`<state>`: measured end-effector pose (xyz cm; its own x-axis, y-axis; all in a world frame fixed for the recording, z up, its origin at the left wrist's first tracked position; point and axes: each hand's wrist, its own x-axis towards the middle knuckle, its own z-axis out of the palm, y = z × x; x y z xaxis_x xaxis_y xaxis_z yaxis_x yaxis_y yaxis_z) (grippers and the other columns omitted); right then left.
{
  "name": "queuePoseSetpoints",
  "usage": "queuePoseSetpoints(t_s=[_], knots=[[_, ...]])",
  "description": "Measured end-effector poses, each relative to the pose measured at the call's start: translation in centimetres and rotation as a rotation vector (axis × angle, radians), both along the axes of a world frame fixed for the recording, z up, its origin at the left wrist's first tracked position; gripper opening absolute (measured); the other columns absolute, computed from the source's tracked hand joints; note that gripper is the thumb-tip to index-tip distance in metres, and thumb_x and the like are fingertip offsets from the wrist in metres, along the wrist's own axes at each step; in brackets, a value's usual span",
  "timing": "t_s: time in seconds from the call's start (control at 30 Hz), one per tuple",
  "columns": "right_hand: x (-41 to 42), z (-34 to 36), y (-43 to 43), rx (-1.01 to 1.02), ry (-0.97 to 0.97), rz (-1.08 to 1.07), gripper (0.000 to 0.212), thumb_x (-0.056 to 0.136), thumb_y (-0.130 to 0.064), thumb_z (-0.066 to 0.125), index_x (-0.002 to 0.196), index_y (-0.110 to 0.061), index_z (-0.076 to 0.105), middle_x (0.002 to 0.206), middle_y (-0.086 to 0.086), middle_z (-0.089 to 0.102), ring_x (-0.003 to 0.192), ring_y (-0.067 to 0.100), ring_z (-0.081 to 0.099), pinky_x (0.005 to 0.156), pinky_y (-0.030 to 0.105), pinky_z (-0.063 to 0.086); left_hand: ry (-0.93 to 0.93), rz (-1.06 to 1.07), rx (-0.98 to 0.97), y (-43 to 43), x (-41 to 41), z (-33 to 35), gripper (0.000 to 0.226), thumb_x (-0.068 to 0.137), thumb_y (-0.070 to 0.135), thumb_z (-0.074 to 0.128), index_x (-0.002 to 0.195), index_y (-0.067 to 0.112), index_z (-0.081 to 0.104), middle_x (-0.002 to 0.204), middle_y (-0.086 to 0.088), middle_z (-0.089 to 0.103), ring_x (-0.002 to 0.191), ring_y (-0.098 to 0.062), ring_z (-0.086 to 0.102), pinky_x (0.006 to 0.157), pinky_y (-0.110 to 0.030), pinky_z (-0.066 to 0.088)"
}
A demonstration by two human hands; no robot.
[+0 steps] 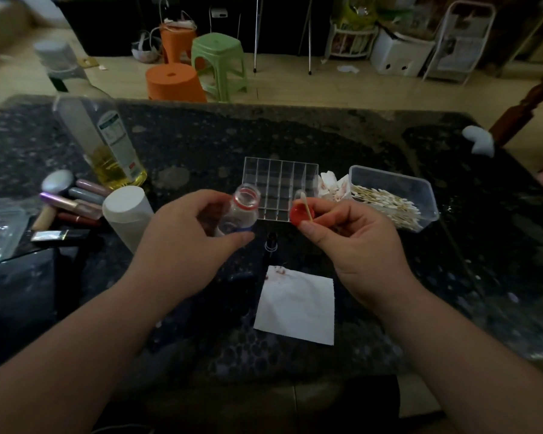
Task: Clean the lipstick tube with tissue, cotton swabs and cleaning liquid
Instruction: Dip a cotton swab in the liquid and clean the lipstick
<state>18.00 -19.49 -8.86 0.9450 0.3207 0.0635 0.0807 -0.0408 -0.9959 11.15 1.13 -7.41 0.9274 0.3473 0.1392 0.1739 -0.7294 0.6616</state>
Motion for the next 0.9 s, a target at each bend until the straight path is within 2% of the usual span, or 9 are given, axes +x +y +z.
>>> queuePoseSetpoints(t_s=[0.17,0.3,0.43,0.53,0.63,0.73,0.77,0.83,0.9], knots=[[2.5,-3.1,-1.0,-0.106,0.020,-0.110,0.021,0.084,0.002,0.073,0.072,-0.012,0.063,0.093,-0.016,0.075,0.098,-0.004,0.069,0.080,0.016,0.054,0.055,0.094,-0.130,1.8,1.9,-2.7,0.050,0.068,0.035,0.090,0.110,0.028,0.064,0.086,0.025,0.060,0.082,0.008,0.057,0.067,-0.010,0.038],[3.1,-6.1,-1.5,-0.186,0.040,-0.155,0.024,0.084,0.004,0.073,0.071,-0.012,0.061,0.097,-0.017,0.072,0.093,-0.008,0.069,0.080,0.014,0.054,0.104,0.111,-0.151,2.5,2.7,-4.5,0.050,0.066,0.034,0.091,0.109,0.025,0.066,0.092,0.018,0.067,0.083,0.003,0.061,0.072,-0.017,0.045],[3.2,-8.5,-1.4,-0.250,0.052,-0.153,0.022,0.084,0.004,0.073,0.071,-0.009,0.062,0.101,-0.011,0.074,0.097,-0.001,0.070,0.089,0.023,0.056,0.115,0.120,-0.161,2.6,3.0,-5.4,0.051,0.065,0.032,0.091,0.109,0.023,0.067,0.099,0.011,0.072,0.087,-0.005,0.065,0.081,-0.026,0.052],[3.7,-9.2,-1.4,-0.302,0.032,-0.141,0.022,0.084,0.001,0.074,0.069,-0.010,0.062,0.103,-0.011,0.075,0.101,0.003,0.070,0.092,0.027,0.054,0.128,0.117,-0.162,2.6,3.3,-5.9,0.051,0.067,0.031,0.090,0.111,0.025,0.064,0.099,0.012,0.069,0.087,-0.003,0.063,0.077,-0.021,0.047],[4.1,-9.4,-1.5,-0.376,-0.005,-0.103,0.020,0.084,-0.001,0.075,0.070,-0.009,0.063,0.101,-0.015,0.073,0.101,0.001,0.069,0.090,0.023,0.051,0.123,0.109,-0.167,2.9,3.5,-6.5,0.049,0.067,0.031,0.091,0.109,0.024,0.066,0.099,0.011,0.070,0.086,-0.004,0.064,0.075,-0.018,0.046],[4.3,-9.4,-1.8,-0.445,-0.011,-0.062,0.020,0.085,-0.001,0.074,0.070,-0.008,0.062,0.105,-0.009,0.073,0.100,0.000,0.067,0.091,0.022,0.051,0.134,0.109,-0.152,3.0,3.5,-7.0,0.048,0.067,0.030,0.091,0.107,0.022,0.066,0.095,0.011,0.069,0.080,0.001,0.061,0.070,-0.013,0.042],[4.3,-9.3,-1.8,-0.484,-0.009,-0.048,0.019,0.085,-0.002,0.074,0.071,-0.007,0.063,0.106,-0.008,0.073,0.098,-0.003,0.066,0.089,0.018,0.050,0.139,0.108,-0.148,2.9,3.5,-7.3,0.047,0.066,0.030,0.091,0.106,0.023,0.065,0.094,0.011,0.069,0.079,0.002,0.060,0.069,-0.014,0.042],[4.5,-9.3,-1.9,-0.550,-0.016,-0.038,0.017,0.086,-0.004,0.074,0.072,-0.005,0.064,0.107,-0.009,0.072,0.096,-0.006,0.063,0.084,0.010,0.045,0.140,0.106,-0.150,3.0,3.6,-7.7,0.047,0.065,0.031,0.091,0.103,0.025,0.065,0.094,0.011,0.070,0.081,-0.001,0.063,0.075,-0.021,0.048],[4.6,-9.4,-2.0,-0.586,-0.034,-0.040,0.019,0.085,-0.006,0.074,0.070,-0.008,0.064,0.109,-0.008,0.072,0.099,0.000,0.064,0.085,0.013,0.044,0.149,0.107,-0.157,2.9,3.6,-8.0,0.046,0.065,0.031,0.092,0.101,0.027,0.065,0.094,0.011,0.071,0.082,-0.003,0.064,0.077,-0.025,0.049]])
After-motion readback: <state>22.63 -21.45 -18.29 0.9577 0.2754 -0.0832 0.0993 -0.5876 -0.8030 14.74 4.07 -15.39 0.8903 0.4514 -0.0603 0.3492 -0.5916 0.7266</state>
